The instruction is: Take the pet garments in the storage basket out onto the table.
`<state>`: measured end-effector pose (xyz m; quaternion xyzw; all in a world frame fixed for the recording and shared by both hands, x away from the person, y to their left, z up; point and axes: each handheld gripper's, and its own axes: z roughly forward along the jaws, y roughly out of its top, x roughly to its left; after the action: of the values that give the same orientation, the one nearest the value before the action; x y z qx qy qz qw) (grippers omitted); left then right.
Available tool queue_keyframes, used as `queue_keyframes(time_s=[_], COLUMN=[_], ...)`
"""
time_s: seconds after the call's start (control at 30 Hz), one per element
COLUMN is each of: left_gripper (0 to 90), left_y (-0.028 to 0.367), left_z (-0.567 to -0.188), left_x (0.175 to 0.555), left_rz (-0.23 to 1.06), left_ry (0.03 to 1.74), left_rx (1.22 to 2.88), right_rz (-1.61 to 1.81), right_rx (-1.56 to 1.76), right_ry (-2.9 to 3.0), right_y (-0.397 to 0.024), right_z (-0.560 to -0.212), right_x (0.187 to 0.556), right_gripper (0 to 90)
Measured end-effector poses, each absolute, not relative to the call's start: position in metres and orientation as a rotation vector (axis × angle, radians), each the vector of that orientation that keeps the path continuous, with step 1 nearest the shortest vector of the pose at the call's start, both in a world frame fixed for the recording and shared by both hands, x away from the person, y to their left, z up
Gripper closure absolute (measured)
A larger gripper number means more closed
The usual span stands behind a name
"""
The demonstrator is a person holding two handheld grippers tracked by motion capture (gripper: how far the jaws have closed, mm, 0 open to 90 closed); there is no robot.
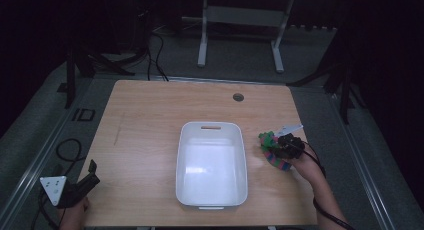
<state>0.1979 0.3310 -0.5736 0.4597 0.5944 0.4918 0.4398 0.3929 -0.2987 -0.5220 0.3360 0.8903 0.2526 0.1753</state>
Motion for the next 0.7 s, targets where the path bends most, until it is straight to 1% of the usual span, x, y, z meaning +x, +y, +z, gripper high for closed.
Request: queue_keyframes(time_s=[0.1, 0.23, 0.37, 0.53, 0.6, 0.7], left_gripper=[1.9, 1.9, 1.9, 1.9, 1.8, 1.9], left_y=[0.331, 0.331, 0.331, 0.331, 0.331, 0.331], left_z=[-0.574, -0.574, -0.574, -0.574, -0.574, -0.574], left_x=[0.198, 0.198, 0.198, 0.198, 0.198, 0.198], left_rz=[1.223, 1.223, 1.222, 1.223, 1.222, 1.221], left_ry=[1.476, 1.476, 1.476, 1.476, 1.475, 1.477], left_rx=[1.142, 1.143, 1.142, 1.141, 1.141, 1.141], right_rz=[0.675, 0.689, 0.675, 0.716, 0.755, 0.819], right_rx=[0.953, 0.964, 0.948, 0.93, 0.931, 0.94], right_ry=[2.536, 2.505, 2.518, 2.529, 2.522, 2.483], right_y=[-0.296, -0.294, -0.29, -0.289, -0.291, -0.297], right_z=[-0.536, -0.538, -0.536, -0.527, -0.522, -0.513], right_x=[0.393, 0.392, 0.391, 0.386, 0.382, 0.375], right_gripper=[63.6, 61.4, 48.3, 35.2, 32.7, 31.7])
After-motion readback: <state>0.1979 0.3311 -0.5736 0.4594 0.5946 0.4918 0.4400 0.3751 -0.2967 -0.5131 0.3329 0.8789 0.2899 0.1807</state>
